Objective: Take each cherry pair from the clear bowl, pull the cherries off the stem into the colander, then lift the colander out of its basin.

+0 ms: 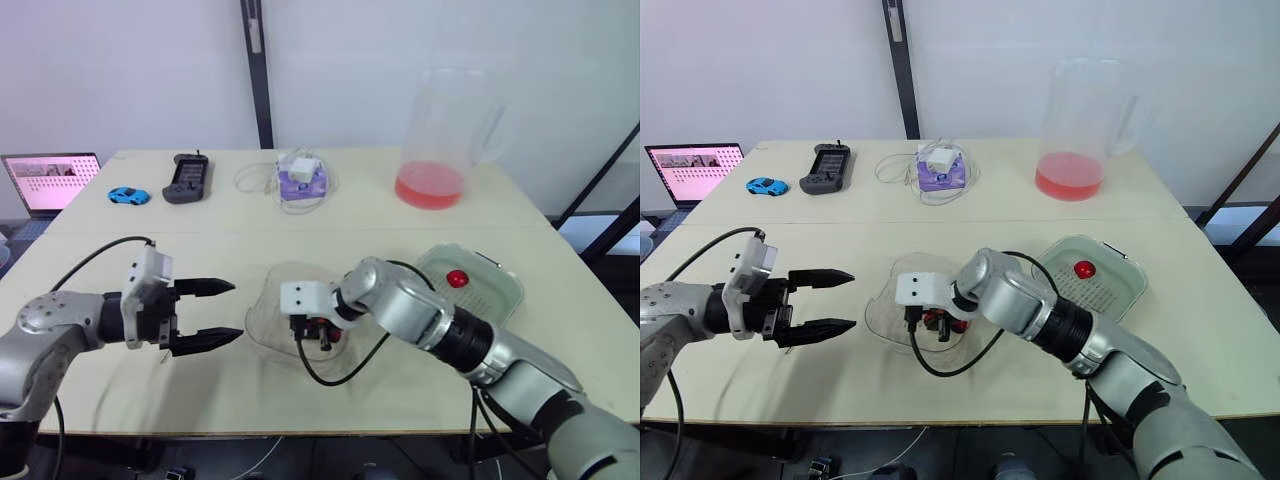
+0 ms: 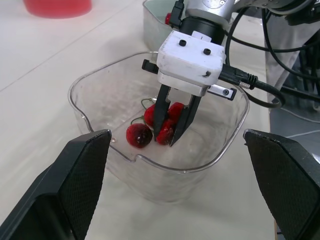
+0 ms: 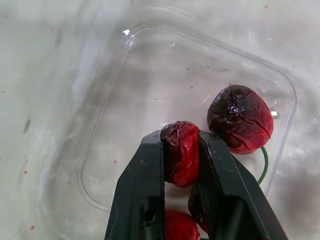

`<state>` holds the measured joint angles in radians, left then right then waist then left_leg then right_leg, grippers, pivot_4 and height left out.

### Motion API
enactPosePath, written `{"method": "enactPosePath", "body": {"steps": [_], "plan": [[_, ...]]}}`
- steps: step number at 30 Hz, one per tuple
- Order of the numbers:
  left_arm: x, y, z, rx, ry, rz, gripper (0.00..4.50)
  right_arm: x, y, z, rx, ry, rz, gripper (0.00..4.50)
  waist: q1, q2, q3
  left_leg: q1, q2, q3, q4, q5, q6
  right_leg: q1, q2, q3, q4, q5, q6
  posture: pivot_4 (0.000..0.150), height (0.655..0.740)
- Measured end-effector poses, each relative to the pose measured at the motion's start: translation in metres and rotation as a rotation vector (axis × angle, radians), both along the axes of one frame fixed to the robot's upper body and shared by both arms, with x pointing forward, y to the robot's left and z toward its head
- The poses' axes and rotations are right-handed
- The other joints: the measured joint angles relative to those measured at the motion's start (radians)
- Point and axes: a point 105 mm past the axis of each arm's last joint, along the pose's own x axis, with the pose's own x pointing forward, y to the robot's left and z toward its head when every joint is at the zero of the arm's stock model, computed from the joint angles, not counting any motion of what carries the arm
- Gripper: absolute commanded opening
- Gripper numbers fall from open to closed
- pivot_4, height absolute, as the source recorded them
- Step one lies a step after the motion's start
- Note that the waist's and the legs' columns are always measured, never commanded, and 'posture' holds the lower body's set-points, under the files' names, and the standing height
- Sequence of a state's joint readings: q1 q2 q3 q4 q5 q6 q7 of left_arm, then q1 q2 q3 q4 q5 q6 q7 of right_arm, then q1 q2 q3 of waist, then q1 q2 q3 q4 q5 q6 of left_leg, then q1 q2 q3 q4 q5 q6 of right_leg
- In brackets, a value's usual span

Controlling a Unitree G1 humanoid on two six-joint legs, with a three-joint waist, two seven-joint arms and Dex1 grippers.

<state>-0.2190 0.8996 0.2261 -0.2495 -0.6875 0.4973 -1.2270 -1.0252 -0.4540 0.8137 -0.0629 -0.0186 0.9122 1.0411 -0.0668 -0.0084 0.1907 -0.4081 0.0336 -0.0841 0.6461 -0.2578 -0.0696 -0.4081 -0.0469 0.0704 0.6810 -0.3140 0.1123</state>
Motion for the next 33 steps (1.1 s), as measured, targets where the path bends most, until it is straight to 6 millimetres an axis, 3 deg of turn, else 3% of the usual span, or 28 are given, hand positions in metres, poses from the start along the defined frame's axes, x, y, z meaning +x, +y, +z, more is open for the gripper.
{"method": "enactPosePath", "body": {"steps": [4,11,16,20,27,33], "plan": [[0.001,-0.003,0.002,-0.003,-0.007,-0.011,4.5,-0.004,0.0,0.013,0.017,-0.067,0.09,0.83,-0.001,0.0,0.0,0.0,0.0,0.0,0.0,0.0,0.0,0.0,0.0,0.0,0.0,0.0,0.0,0.15,0.7332],[0.01,-0.004,0.008,-0.057,-0.002,-0.002,4.5,-0.016,-0.007,0.055,0.078,-0.299,0.328,0.83,0.0,0.0,0.0,0.0,0.0,0.0,0.0,0.0,0.0,0.0,0.0,0.0,0.0,0.0,0.0,0.15,0.7332],[0.018,-0.008,0.018,-0.15,0.037,0.001,4.5,-0.02,-0.01,0.079,0.116,-0.533,0.475,0.83,0.001,-0.001,0.001,0.0,0.0,0.0,0.0,0.0,0.0,0.0,0.0,0.0,0.0,0.0,0.0,0.15,0.7332],[0.033,-0.013,0.034,-0.238,0.114,0.011,4.5,-0.009,-0.018,0.093,0.077,-0.869,0.583,0.83,0.004,-0.001,0.001,0.0,0.0,0.0,0.001,0.0,0.0,0.0,0.0,0.0,0.0,0.0,0.0,0.15,0.7332],[0.046,-0.031,0.065,-0.363,0.243,-0.086,4.5,-0.007,-0.022,0.1,0.044,-1.238,0.769,0.83,-0.002,-0.001,0.001,0.0,0.0,0.0,0.0,0.001,-0.002,0.0,0.0,0.0,0.001,0.0,0.0,0.15,0.7332],[0.058,-0.046,0.077,-0.407,0.292,-0.117,4.5,-0.01,-0.019,0.109,0.048,-1.442,0.839,0.83,-0.002,-0.001,0.001,0.0,0.0,0.0,0.0,0.004,-0.008,0.0,0.0,0.0,0.001,0.0,0.0,0.15,0.7332]]}}
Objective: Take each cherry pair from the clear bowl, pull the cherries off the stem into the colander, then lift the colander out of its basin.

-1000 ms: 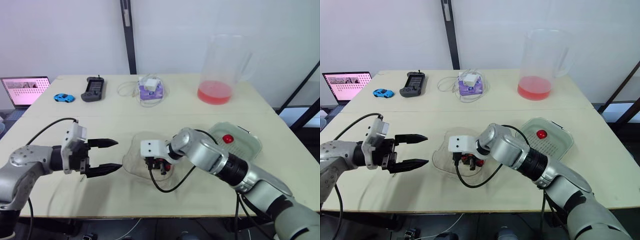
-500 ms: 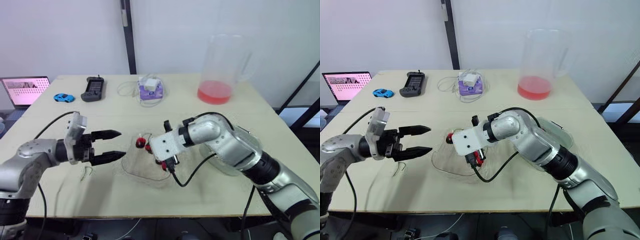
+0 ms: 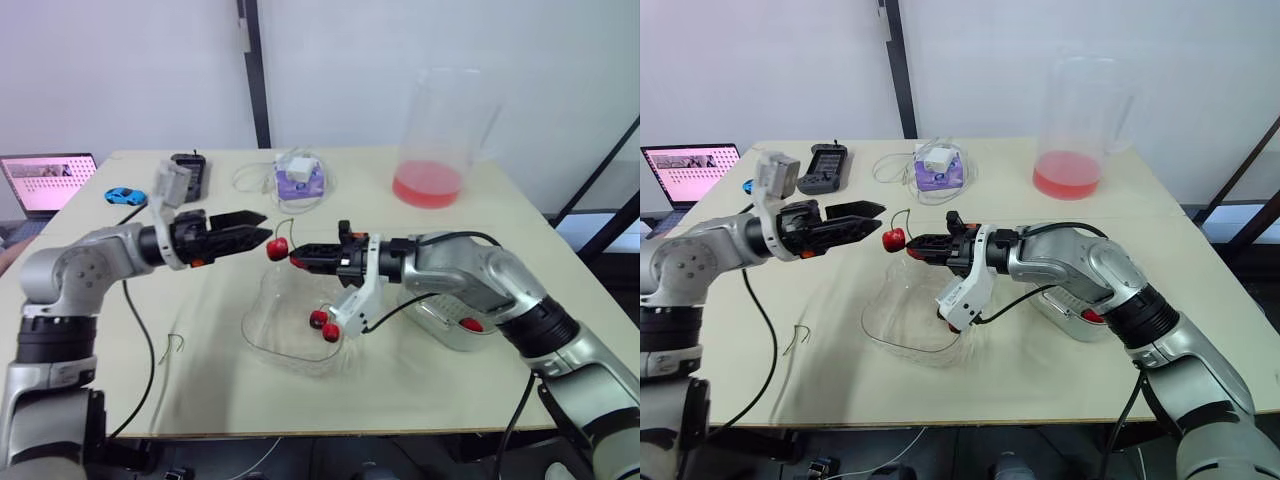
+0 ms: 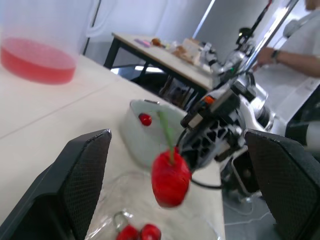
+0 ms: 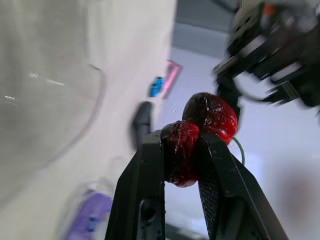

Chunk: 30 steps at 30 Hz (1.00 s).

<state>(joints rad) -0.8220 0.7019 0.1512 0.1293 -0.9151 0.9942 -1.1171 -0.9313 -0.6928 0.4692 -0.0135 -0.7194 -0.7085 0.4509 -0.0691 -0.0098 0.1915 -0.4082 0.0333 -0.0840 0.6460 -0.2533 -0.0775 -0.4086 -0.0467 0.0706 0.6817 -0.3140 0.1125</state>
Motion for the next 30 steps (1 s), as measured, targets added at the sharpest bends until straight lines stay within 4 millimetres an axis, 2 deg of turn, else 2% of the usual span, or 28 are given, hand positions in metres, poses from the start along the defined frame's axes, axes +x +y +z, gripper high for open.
{"method": "enactPosePath", "body": {"steps": [4,8,14,16,18,24,30], "plan": [[0.008,-0.008,-0.001,0.05,0.025,0.014,4.5,0.003,0.0,0.0,-0.008,-0.057,-0.008,0.83,0.0,0.0,0.0,0.0,0.0,0.0,0.0,0.0,0.0,0.0,0.0,0.0,0.0,0.0,0.0,0.15,0.7332],[0.011,-0.026,-0.002,0.092,0.039,-0.003,4.5,0.005,-0.002,-0.002,-0.011,-0.069,-0.022,0.83,0.002,0.0,0.0,0.0,0.0,0.0,0.0,0.0,-0.001,0.001,0.0,0.0,0.0,0.0,0.0,0.15,0.7332],[0.013,-0.03,-0.004,0.117,0.057,0.01,4.5,0.005,-0.007,-0.011,-0.032,-0.057,-0.033,0.83,-0.001,0.0,0.0,0.0,0.0,0.0,0.0,0.0,-0.001,0.0,0.0,0.0,0.0,0.0,0.0,0.15,0.7332],[0.013,-0.031,-0.002,0.118,0.056,0.008,3.97,0.005,-0.007,-0.011,-0.035,-0.057,-0.03,0.78,0.0,0.0,0.0,0.0,0.0,0.0,0.0,0.0,-0.001,0.0,0.0,0.0,0.0,0.0,0.0,0.15,0.7332],[0.014,-0.032,-0.002,0.116,0.057,0.007,3.18,0.005,-0.007,-0.012,-0.037,-0.058,-0.029,0.78,0.001,0.0,0.0,0.0,0.0,0.0,0.0,0.001,-0.001,0.0,0.0,0.0,0.0,0.0,0.0,0.15,0.7332],[0.014,-0.036,-0.007,0.135,0.073,-0.001,0.09,0.003,-0.007,-0.013,-0.046,-0.057,-0.021,0.78,0.001,0.0,0.0,0.0,0.0,0.0,0.0,0.001,-0.001,0.0,0.0,0.0,0.0,0.0,0.0,0.15,0.7332],[0.015,-0.04,-0.007,0.176,0.068,-0.001,0.03,0.003,-0.007,-0.013,-0.053,-0.056,-0.017,0.78,0.0,0.0,0.0,0.0,-0.001,0.0,0.0,0.001,-0.001,0.0,0.0,0.0,0.0,0.0,0.0,0.15,0.7332]]}}
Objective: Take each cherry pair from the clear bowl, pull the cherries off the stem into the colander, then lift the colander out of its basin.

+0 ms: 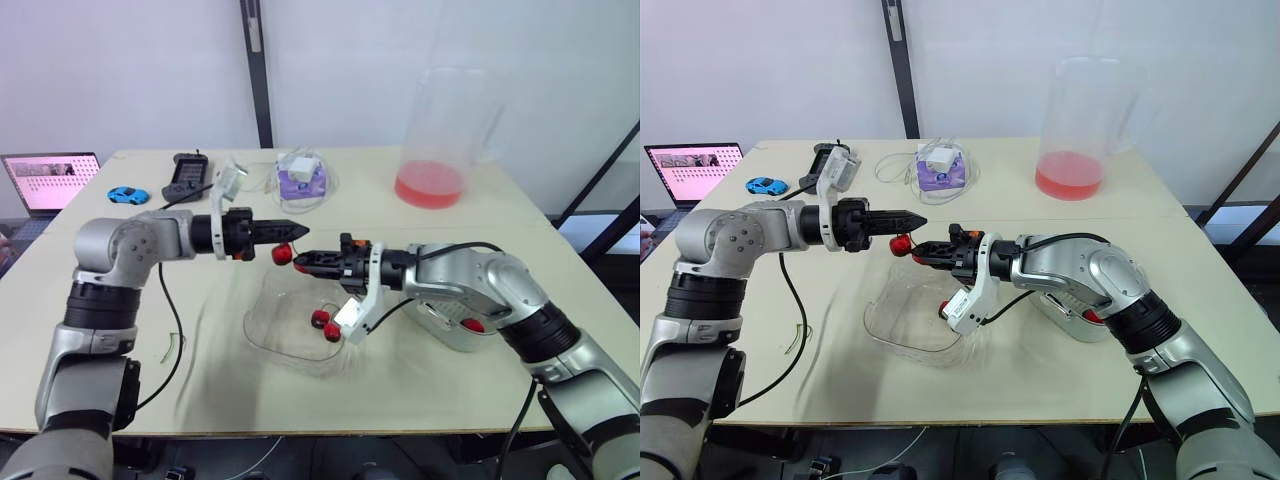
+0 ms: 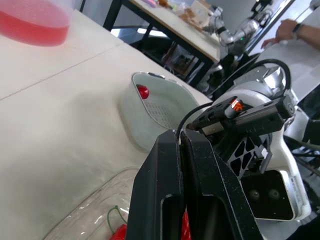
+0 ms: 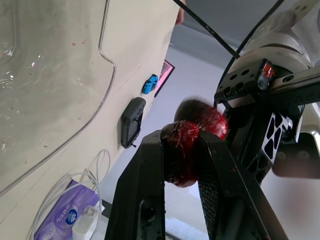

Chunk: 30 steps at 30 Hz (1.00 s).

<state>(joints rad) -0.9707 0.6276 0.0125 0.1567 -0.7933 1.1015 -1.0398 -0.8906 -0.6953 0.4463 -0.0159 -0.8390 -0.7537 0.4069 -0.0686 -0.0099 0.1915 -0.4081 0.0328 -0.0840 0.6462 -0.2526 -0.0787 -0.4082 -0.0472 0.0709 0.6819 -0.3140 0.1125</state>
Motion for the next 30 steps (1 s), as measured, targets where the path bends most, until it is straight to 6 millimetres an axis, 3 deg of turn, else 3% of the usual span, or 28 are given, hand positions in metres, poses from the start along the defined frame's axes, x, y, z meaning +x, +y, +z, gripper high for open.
{"method": "enactPosePath", "body": {"steps": [3,6,12,15,20,23,26,30], "plan": [[0.0,0.0,0.001,0.002,-0.003,0.0,0.03,0.0,-0.001,0.002,0.005,0.014,-0.005,0.78,-0.001,0.0,0.0,0.0,0.0,0.0,0.0,0.0,0.0,0.0,0.0,0.0,0.0,0.0,0.0,0.15,0.7332],[0.0,0.0,0.001,0.003,-0.002,0.001,0.0,-0.001,-0.002,0.003,0.023,0.089,-0.014,1.77,0.0,0.0,0.0,0.0,0.0,0.0,0.0,0.0,0.0,0.0,0.0,0.0,0.0,0.0,0.0,0.15,0.7332],[0.006,0.003,-0.001,-0.001,0.002,0.033,0.0,-0.005,-0.012,0.009,0.075,0.192,-0.036,4.48,0.003,0.0,0.0,0.0,0.0,0.0,0.0,0.0,0.0,0.0,0.0,0.0,0.0,0.0,0.0,0.15,0.7332],[0.011,0.009,0.0,-0.001,-0.02,0.064,0.0,-0.006,-0.032,0.005,0.139,0.328,-0.102,4.48,0.006,0.0,0.0,0.0,0.0,0.0,0.001,-0.001,0.001,0.001,-0.001,0.0,0.0,0.0,0.0,0.15,0.7332],[0.007,0.018,0.004,-0.036,-0.089,0.071,0.0,-0.014,-0.054,0.004,0.504,0.959,-0.277,4.48,0.004,0.0,0.0,0.0,0.0,-0.001,0.001,-0.001,0.002,0.001,0.0,0.0,0.001,0.0,0.0,0.15,0.7332],[-0.001,0.018,0.006,-0.073,-0.112,0.044,0.0,-0.019,-0.055,0.02,0.717,1.29,-0.28,4.48,0.004,0.0,0.0,0.0,0.001,-0.002,0.001,-0.001,0.003,0.001,0.0,0.0,0.001,0.0,0.0,0.15,0.7332],[-0.007,0.019,0.008,-0.11,-0.121,0.025,0.0,-0.025,-0.053,0.02,0.783,1.606,-0.299,4.48,0.009,0.0,0.0,0.0,0.0,-0.001,0.001,-0.002,0.004,0.001,0.0,-0.001,0.001,0.0,0.0,0.15,0.7332],[-0.018,0.012,0.007,-0.145,-0.129,-0.017,0.0,-0.027,-0.039,0.025,0.796,1.709,-0.308,4.48,0.016,0.0,0.0,0.0,0.0,-0.001,0.001,-0.002,0.004,0.001,0.0,-0.001,0.001,0.0,0.0,0.15,0.7332]]}}
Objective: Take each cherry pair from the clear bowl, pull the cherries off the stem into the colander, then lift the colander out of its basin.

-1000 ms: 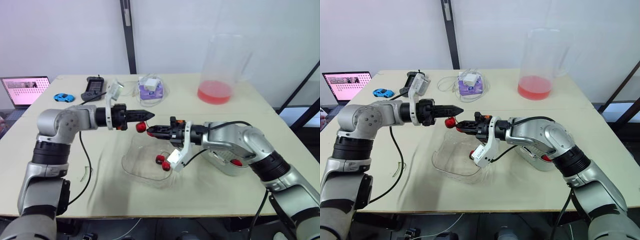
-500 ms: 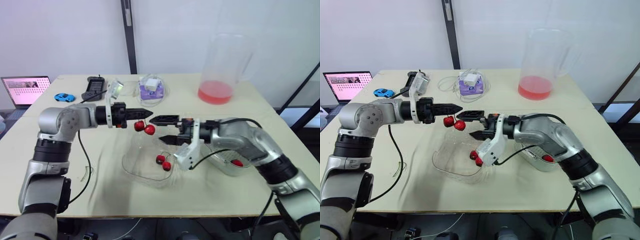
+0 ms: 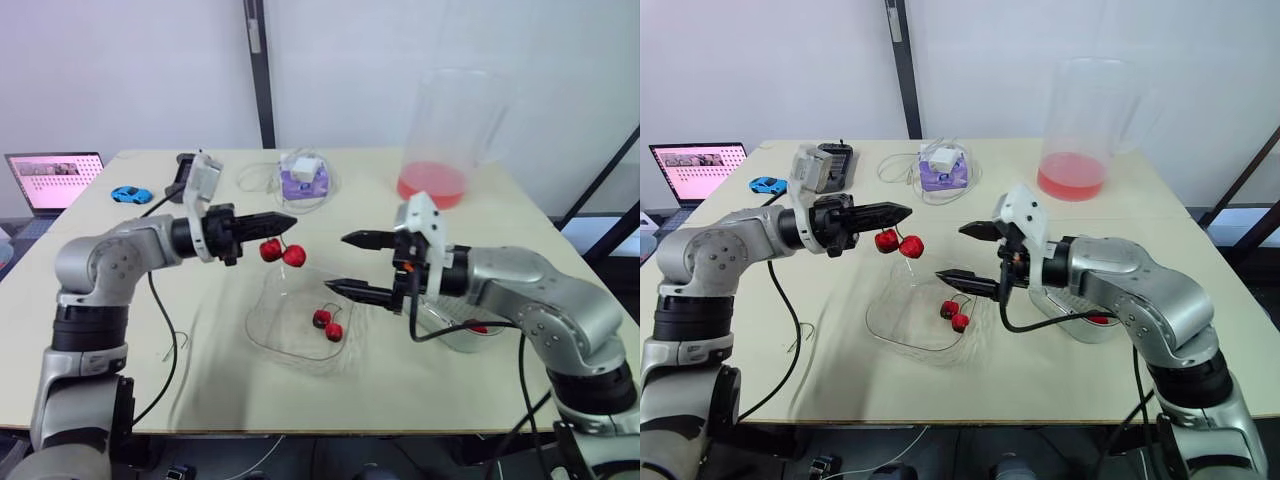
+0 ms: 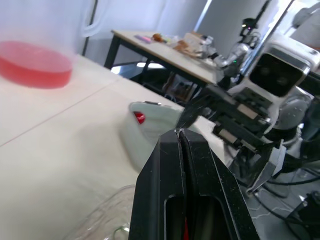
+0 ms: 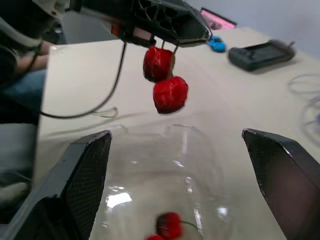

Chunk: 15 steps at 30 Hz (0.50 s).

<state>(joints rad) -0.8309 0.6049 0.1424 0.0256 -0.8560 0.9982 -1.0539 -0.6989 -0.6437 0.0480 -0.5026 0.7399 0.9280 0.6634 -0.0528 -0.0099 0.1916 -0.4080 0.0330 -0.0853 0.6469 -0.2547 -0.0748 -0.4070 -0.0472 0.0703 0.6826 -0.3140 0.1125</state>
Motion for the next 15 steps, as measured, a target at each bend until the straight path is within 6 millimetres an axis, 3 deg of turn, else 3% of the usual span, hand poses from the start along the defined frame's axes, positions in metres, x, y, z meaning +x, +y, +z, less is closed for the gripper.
{"method": "enactPosePath", "body": {"steps": [9,12,15], "plan": [[-0.006,-0.007,0.002,-0.016,0.009,-0.036,0.0,0.005,0.035,-0.011,-0.089,-0.05,0.017,4.48,0.007,0.0,0.0,0.0,0.0,0.001,0.0,0.0,0.0,0.0,0.0,0.0,0.0,0.0,0.0,0.15,0.7332],[-0.006,-0.007,0.002,-0.016,0.011,-0.029,0.0,0.008,0.038,-0.014,-0.093,-0.052,0.01,3.56,0.007,0.0,0.0,0.0,0.0,0.0,0.0,0.0,0.0,-0.001,0.0,0.0,0.0,0.0,0.0,0.15,0.7332],[-0.006,-0.008,0.002,-0.019,0.017,-0.032,0.0,0.008,0.041,-0.014,-0.083,-0.051,0.016,2.14,0.006,0.0,0.0,0.0,0.0,0.0,0.0,0.0,0.0,-0.001,0.0,0.0,0.0,0.0,0.0,0.15,0.7332]]}}
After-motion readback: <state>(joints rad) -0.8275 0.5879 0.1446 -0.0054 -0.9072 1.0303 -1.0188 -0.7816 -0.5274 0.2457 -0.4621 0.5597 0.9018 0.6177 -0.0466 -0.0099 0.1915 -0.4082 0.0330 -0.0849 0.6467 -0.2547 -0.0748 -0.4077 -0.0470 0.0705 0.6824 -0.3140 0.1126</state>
